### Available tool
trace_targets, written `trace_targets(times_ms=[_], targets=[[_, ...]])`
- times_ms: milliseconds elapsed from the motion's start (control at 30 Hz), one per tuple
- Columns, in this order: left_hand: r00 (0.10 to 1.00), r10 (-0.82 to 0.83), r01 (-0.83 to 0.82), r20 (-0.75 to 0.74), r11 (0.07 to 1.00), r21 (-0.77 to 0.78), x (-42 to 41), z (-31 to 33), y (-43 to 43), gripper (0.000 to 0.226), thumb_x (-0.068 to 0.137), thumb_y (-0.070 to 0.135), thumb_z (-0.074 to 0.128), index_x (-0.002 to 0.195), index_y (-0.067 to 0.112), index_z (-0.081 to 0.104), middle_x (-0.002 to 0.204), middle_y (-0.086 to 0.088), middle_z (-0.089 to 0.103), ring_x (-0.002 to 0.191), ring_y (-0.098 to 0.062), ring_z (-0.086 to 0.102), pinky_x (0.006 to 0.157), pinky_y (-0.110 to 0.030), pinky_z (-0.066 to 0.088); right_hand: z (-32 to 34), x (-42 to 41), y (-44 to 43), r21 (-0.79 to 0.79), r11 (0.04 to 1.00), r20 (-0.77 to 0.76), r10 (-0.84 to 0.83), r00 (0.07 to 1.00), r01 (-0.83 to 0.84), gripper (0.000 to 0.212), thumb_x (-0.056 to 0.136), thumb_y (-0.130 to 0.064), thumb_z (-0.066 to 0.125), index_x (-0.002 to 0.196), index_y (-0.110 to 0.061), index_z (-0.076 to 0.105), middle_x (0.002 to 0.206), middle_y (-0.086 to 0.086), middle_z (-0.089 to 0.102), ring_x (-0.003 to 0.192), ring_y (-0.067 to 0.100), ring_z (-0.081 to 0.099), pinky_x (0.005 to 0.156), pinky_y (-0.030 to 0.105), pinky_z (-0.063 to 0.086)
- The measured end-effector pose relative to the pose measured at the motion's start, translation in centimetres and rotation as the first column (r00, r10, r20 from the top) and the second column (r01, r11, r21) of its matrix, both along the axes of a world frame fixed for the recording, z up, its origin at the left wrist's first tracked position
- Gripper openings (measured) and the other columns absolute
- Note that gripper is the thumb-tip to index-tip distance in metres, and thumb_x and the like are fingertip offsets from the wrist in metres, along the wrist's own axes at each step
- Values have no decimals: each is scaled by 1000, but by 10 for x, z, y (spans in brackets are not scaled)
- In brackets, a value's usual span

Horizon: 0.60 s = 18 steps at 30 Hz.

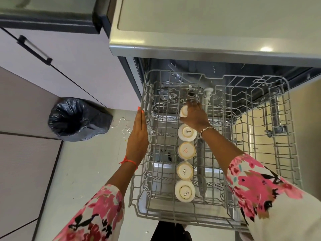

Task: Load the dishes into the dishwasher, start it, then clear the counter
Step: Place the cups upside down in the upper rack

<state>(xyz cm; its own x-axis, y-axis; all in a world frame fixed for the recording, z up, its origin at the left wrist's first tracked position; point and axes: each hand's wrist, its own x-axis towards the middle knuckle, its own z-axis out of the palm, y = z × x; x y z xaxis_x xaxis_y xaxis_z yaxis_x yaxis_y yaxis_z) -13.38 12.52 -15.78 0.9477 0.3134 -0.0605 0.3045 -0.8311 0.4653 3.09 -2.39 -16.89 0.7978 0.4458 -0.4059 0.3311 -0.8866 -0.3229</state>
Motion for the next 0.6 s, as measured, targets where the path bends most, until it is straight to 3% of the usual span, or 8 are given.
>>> trace_targets(times_ms=[67, 133, 233, 400, 500, 600], targets=[[1000, -6, 6, -13, 999, 40, -1, 2, 0, 78, 77, -26, 34, 146, -4, 7, 157, -19, 3, 141, -37, 28, 100, -33, 45, 9, -6, -1, -9, 1000, 18, 18, 1000, -18, 70, 86, -32, 61, 142, -7, 27, 148, 15, 28, 136, 33, 26, 109, 44, 31], [998, -20, 27, -55, 993, 119, -2, 5, 1, 75, 80, -20, 32, 147, -2, 0, 157, -20, -2, 146, -33, 10, 118, -35, 21, 23, -13, -5, -15, 999, 14, 45, 999, -45, 69, 89, -32, 58, 143, -6, 25, 150, 14, 26, 137, 32, 26, 110, 43, 30], [989, -13, 40, -150, 984, 172, -9, 13, 2, 70, 92, -1, 32, 147, 5, -10, 157, -12, -14, 147, -28, -10, 119, -34, -3, 46, -28, -14, -49, 993, 30, 109, 994, -108, 64, 92, -32, 54, 142, -6, 26, 148, 15, 30, 133, 33, 35, 103, 40, 38], [968, -61, 111, -245, 974, 198, -59, 56, -3, 61, 101, 33, 27, 150, 15, -6, 159, -5, -10, 146, -23, -13, 117, -35, -11, 94, -72, -26, -21, 983, 12, 182, 983, -182, 40, 96, -29, 45, 125, -1, 46, 127, 18, 52, 112, 33, 53, 90, 36, 45], [967, -29, 79, -253, 979, 189, -103, 88, -5, 61, 101, 38, 26, 151, 11, 4, 159, -7, -6, 147, -23, -12, 118, -36, -10, 126, -110, -25, 37, 974, -41, 223, 974, -222, 38, 98, -31, 43, 121, -1, 48, 128, 17, 51, 116, 31, 50, 92, 38, 41], [986, 32, -3, -165, 985, 175, -152, 121, -4, 62, 101, 38, 31, 150, 8, 10, 159, -8, 0, 147, -23, -8, 120, -34, -6, 161, -153, -13, 81, 959, -53, 275, 960, -270, 39, 98, -31, 43, 123, -1, 48, 129, 18, 50, 118, 31, 49, 95, 38, 40]])
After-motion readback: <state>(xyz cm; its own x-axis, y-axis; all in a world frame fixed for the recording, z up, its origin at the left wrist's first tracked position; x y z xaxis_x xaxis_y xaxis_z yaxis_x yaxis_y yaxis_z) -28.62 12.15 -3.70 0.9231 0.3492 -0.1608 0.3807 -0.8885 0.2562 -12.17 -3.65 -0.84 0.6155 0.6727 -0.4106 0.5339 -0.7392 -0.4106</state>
